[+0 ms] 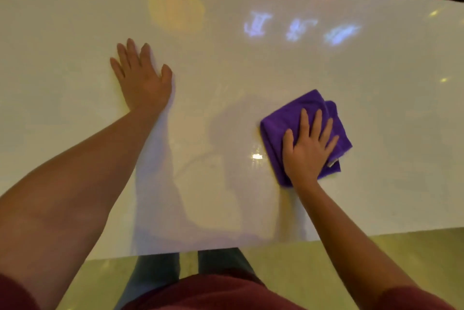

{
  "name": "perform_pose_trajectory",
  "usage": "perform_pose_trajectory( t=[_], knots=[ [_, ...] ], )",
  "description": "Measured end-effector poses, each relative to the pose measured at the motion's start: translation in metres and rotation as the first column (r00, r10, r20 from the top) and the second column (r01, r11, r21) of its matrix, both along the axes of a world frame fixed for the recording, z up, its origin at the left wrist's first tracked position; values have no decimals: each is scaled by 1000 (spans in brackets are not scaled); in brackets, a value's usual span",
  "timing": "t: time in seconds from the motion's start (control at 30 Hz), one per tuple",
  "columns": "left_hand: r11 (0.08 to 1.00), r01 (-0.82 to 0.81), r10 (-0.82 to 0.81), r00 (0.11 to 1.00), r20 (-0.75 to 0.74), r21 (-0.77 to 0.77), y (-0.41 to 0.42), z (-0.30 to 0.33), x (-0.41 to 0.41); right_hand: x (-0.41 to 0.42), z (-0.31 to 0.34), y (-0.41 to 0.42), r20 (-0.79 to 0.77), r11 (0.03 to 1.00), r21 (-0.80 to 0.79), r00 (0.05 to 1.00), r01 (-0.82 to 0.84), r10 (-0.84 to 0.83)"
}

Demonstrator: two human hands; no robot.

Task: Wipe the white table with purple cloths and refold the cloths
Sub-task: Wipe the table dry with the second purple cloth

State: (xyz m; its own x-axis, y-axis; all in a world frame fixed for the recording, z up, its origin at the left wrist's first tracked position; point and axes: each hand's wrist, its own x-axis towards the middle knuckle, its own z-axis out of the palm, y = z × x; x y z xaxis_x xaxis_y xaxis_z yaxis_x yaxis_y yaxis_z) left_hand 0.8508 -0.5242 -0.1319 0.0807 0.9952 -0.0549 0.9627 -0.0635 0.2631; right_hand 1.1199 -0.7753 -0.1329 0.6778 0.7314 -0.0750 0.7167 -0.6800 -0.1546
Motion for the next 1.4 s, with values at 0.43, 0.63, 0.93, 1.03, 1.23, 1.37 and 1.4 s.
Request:
perform_pose_trajectory(
  t=[0.43, 0.63, 0.93, 1.03, 1.23, 1.37, 1.4],
  knots=[
    [866, -488, 487, 873, 39, 107, -46, 6, -371, -273, -12, -25, -7, 819, -24, 819, -573, 573],
    [740, -672, 673, 738, -53, 38, -86, -7, -521, -389, -14, 17, -35, 698, -15, 698, -716, 716],
    [759, -645, 649, 761, -15, 92, -94, -24, -549, -545, -11, 106, -47, 541, 49, 539, -840, 841],
    [752, -652, 655, 755, -6, 96, -96, -24, -552, -583, -10, 134, -42, 513, 67, 511, -856, 858],
    [747, -653, 656, 754, 15, 125, -93, -24, -552, -636, -12, 184, -24, 452, 57, 451, -890, 892],
    [749, -653, 657, 754, 6, 110, -91, -25, -553, -662, -13, 215, -15, 424, 80, 424, -902, 905],
    [751, -650, 654, 756, 5, 111, -92, -25, -552, -667, -13, 221, -9, 413, 89, 414, -906, 910]
  ],
)
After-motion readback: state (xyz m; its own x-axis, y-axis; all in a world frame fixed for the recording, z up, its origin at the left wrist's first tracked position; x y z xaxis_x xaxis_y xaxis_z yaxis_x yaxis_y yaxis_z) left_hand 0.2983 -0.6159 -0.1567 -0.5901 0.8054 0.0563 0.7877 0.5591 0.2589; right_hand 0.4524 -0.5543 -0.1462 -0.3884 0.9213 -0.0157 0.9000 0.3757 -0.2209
